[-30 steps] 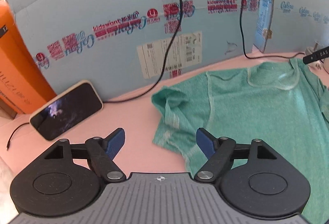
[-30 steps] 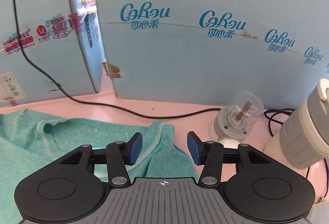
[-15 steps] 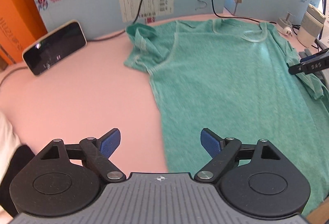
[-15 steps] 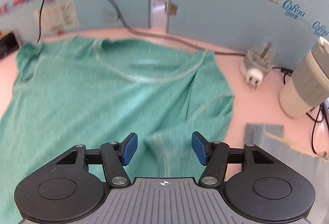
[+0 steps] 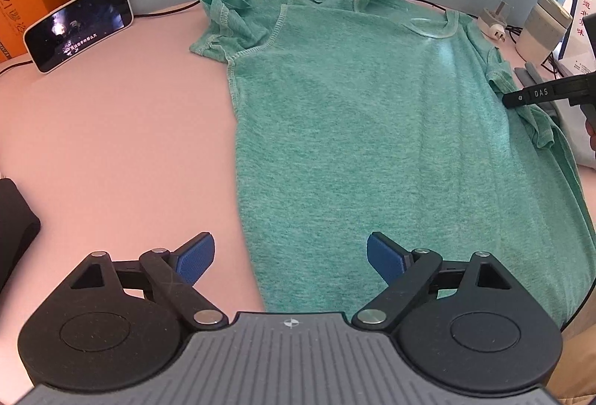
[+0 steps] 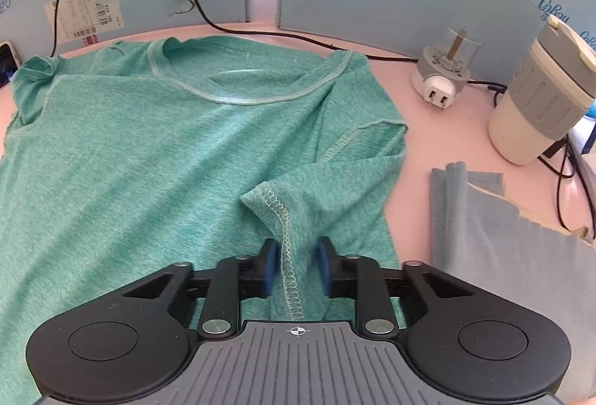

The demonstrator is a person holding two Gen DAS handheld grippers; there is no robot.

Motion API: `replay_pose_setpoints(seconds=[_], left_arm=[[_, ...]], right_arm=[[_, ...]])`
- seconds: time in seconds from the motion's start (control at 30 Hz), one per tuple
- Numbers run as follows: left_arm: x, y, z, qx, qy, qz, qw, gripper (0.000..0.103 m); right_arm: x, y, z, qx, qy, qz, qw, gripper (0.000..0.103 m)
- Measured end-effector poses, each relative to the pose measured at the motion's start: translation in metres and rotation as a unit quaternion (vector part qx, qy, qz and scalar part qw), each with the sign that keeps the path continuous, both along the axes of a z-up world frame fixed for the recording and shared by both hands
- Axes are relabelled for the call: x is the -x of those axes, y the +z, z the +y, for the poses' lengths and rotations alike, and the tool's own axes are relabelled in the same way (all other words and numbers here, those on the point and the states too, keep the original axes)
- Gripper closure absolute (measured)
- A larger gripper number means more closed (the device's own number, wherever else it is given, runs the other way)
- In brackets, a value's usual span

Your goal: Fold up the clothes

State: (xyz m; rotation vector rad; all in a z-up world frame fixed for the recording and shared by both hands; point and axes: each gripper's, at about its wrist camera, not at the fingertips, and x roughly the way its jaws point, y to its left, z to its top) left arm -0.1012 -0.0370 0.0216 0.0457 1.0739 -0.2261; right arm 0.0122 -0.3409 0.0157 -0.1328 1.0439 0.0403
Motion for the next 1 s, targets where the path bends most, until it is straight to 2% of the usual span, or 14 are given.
replay_pose_setpoints(seconds=[0.07, 0.23, 0.47, 0.87, 1.0], left_arm=[[0.003, -0.002, -0.003, -0.002, -0.005, 0.005, 1.0000, 0.014], [0.006, -0.005, -0.007, -0.009, -0.014, 0.012, 0.9998, 0.014], [0.009, -0.007, -0.013, -0.016, -0.026, 0.018, 0.9994, 0.013], [0.013, -0.012, -0.012, -0.025, -0.025, 0.030, 0.9989, 0.010], [0.015, -0.012, -0.013, -0.028, -0.026, 0.031, 0.9988, 0.009]], right_arm=[[0.001, 0.004, -0.003, 0.005, -0.002, -0.002, 1.000, 0.095], [0.004, 0.028, -0.016, 0.027, -0.016, -0.039, 0.999, 0.097], [-0.014, 0.063, -0.071, 0.038, -0.104, -0.080, 0.991, 0.097], [-0.016, 0.059, -0.130, 0.112, -0.195, -0.093, 0.970, 0.097], [-0.019, 0.062, -0.143, 0.130, -0.218, -0.096, 0.962, 0.089]])
